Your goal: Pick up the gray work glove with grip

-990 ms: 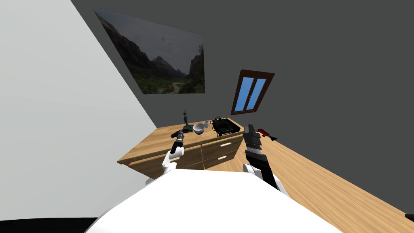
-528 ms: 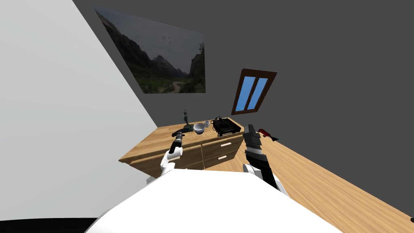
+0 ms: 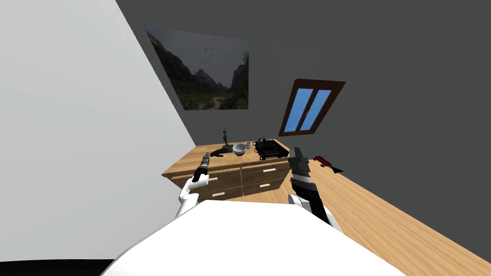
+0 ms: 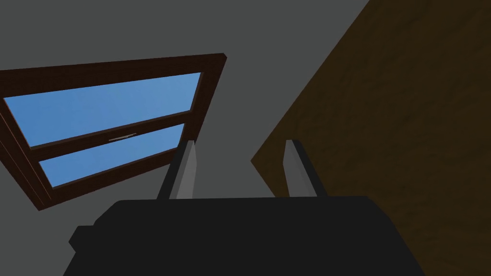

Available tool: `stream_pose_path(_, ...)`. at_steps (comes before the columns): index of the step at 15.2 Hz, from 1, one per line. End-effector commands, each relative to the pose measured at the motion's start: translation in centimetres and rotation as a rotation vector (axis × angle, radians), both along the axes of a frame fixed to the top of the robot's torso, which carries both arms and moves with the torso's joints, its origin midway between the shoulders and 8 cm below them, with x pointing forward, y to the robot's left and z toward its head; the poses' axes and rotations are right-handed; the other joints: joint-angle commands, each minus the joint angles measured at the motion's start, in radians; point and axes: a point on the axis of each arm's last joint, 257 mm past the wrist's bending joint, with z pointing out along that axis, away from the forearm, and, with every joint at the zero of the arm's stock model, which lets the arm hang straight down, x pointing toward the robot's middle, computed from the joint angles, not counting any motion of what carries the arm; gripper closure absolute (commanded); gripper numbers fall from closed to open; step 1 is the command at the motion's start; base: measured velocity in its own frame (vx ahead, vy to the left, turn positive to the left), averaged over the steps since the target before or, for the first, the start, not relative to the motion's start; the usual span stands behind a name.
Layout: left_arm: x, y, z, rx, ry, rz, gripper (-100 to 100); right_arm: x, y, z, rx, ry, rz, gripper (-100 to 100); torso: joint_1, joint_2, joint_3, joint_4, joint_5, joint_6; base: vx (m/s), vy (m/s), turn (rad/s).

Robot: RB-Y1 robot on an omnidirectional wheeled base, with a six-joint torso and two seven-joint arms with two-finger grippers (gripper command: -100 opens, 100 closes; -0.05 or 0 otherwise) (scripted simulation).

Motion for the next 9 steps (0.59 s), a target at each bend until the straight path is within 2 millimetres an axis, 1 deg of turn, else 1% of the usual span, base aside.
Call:
stream_pose_path(1, -1.0, 2.5, 0.6, 0.050, 0.019, 0.039, -100, 0.0, 0.0, 0.0, 0.000, 0.000, 0.000, 0, 0.000, 0.000, 0.000, 0.000, 0.000, 0.000, -0.144, -0.077, 0.342)
stream_pose_path(3, -1.6, 3.8, 0.9, 0.073, 0.029, 0.066, -100, 0.0, 0.0, 0.0, 0.000, 0.000, 0.000, 0, -0.002, 0.003, 0.002, 0.001, 0.000, 0.000, -0.147, -0.099, 0.321)
stream_pose_path(5, -2.1, 5.2, 1.5, 0.092, 0.041, 0.098, -100, 0.0, 0.0, 0.0, 0.000, 0.000, 0.000, 0, -0.002, 0.004, 0.002, 0.001, 0.000, 0.000, -0.147, -0.081, 0.221)
stream_pose_path(6, -2.1, 5.6, 1.7, 0.088, 0.045, 0.109, -100, 0.0, 0.0, 0.0, 0.000, 0.000, 0.000, 0, -0.002, 0.004, 0.002, 0.001, 0.000, 0.001, -0.095, -0.079, 0.067)
stream_pose_path(7, -2.0, 5.6, 1.8, 0.084, 0.046, 0.111, -100, 0.0, 0.0, 0.0, 0.000, 0.000, 0.000, 0, -0.003, 0.002, 0.001, 0.001, -0.001, 0.001, -0.035, -0.066, -0.034)
stream_pose_path(9, -1.6, 5.5, 1.8, 0.062, 0.050, 0.113, -100, 0.0, 0.0, 0.0, 0.000, 0.000, 0.000, 0, -0.001, -0.005, -0.002, -0.001, 0.000, 0.002, 0.027, -0.040, -0.111)
